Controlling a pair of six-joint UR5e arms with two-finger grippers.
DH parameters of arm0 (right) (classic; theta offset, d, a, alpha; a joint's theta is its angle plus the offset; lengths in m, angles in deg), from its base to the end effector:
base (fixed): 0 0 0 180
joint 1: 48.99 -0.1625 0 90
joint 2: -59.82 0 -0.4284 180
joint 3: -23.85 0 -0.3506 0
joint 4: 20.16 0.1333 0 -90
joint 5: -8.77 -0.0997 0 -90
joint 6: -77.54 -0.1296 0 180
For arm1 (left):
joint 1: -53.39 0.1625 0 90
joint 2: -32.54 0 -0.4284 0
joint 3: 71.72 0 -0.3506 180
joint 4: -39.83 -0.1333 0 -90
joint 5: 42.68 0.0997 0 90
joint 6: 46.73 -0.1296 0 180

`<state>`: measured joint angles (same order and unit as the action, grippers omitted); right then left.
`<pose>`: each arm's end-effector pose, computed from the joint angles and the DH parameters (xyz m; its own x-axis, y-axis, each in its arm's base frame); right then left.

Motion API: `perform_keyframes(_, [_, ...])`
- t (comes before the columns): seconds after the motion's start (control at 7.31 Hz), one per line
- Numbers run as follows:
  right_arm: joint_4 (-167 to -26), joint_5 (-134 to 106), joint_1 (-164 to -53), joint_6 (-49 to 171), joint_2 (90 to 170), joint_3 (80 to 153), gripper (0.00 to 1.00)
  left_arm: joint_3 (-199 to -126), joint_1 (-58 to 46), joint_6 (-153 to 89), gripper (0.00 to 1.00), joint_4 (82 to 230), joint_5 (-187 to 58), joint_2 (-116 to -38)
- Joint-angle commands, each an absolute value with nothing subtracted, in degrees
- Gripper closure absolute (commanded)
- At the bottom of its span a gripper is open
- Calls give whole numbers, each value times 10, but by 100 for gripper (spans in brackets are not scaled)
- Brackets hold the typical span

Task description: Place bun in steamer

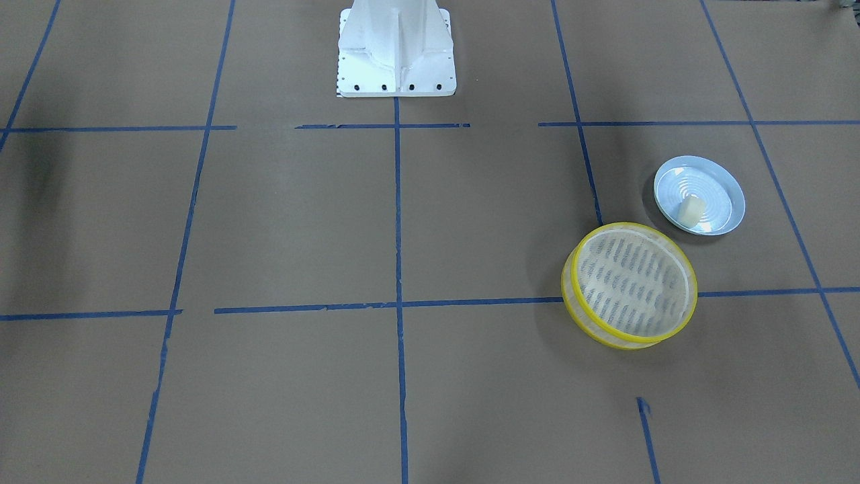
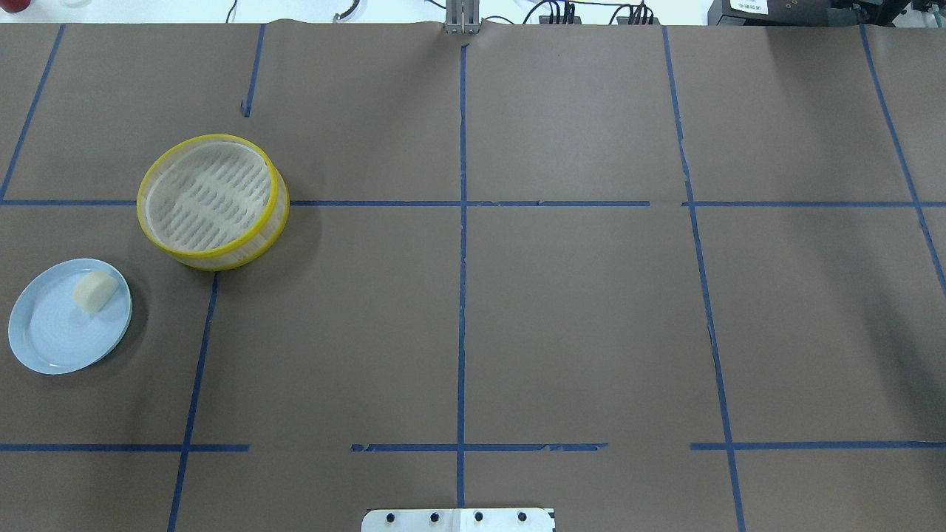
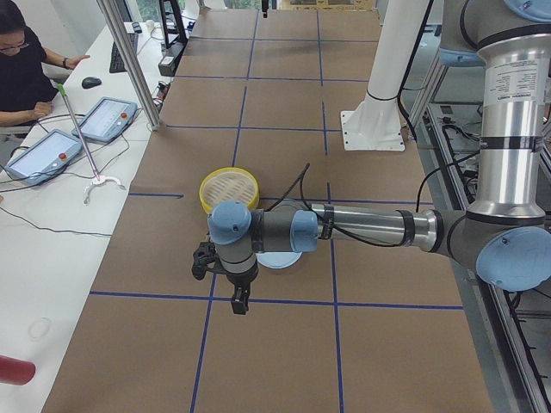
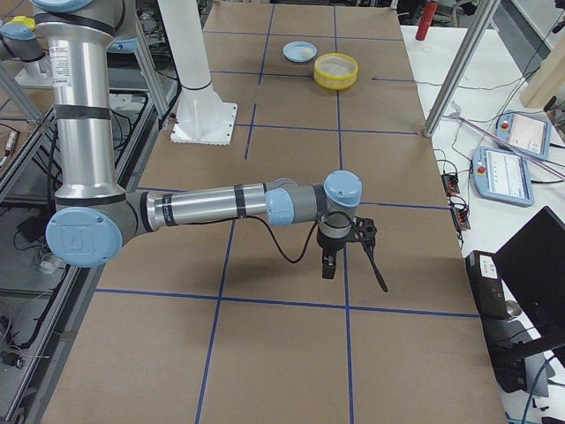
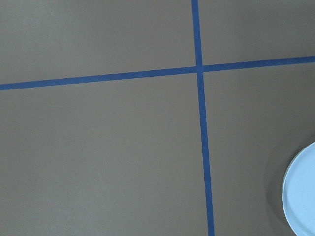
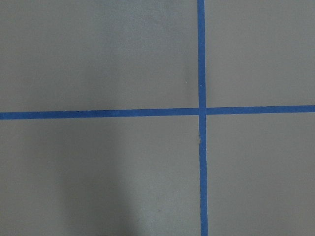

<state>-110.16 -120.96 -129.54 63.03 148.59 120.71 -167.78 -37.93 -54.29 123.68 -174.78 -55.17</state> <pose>-0.0272 -0.4710 0.6261 0.7609 0.0365 0.6479 -0.0290 0.9993 -0.0223 -0.0563 -0.4272 0.6677 0.7377 0.0869 -0.6695 -0.0747 0.9961 0.0470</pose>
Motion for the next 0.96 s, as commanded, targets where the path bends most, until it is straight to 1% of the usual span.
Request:
perform_keyframes(0.0, [-1102, -1210, -1296, 630, 1486, 1207, 0, -1677, -379, -542, 0, 1237, -1745, -554])
perform_keyframes(0.55, [-1102, -1210, -1295, 630, 1486, 1207, 0, -1698, -378, -538, 0, 1266, -1743, -576])
perform_keyframes(0.68, [-1102, -1210, -1296, 630, 1486, 1207, 0, -1732, -378, -536, 0, 1265, -1743, -576])
perform_keyframes(0.82, [-1102, -1210, -1295, 630, 1486, 1207, 0, -1742, -378, -535, 0, 1268, -1744, -575])
